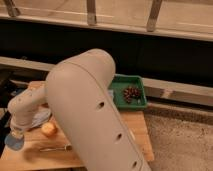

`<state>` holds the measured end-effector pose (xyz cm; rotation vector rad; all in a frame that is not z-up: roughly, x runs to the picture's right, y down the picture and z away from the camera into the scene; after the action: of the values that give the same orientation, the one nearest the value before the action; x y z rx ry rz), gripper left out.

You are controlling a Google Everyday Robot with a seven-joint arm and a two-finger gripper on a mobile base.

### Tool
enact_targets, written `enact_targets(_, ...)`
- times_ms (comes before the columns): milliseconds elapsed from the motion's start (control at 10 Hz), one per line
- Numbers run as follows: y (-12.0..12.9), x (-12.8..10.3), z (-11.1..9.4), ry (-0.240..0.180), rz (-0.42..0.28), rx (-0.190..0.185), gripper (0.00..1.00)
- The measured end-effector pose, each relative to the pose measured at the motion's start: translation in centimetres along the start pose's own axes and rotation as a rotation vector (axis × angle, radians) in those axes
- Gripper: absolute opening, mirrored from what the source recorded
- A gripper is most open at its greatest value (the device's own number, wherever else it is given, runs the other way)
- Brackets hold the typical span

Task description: Stack cups into tray

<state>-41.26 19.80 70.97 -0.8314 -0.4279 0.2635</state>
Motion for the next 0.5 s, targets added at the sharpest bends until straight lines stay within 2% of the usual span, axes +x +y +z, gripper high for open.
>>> enact_targets(300,-2.7,1.2,-5.5,0.038,0.016,0.053,0.00)
enact_targets(500,-5.9,4.0,-8.9,0.074,0.061,0.083,0.00)
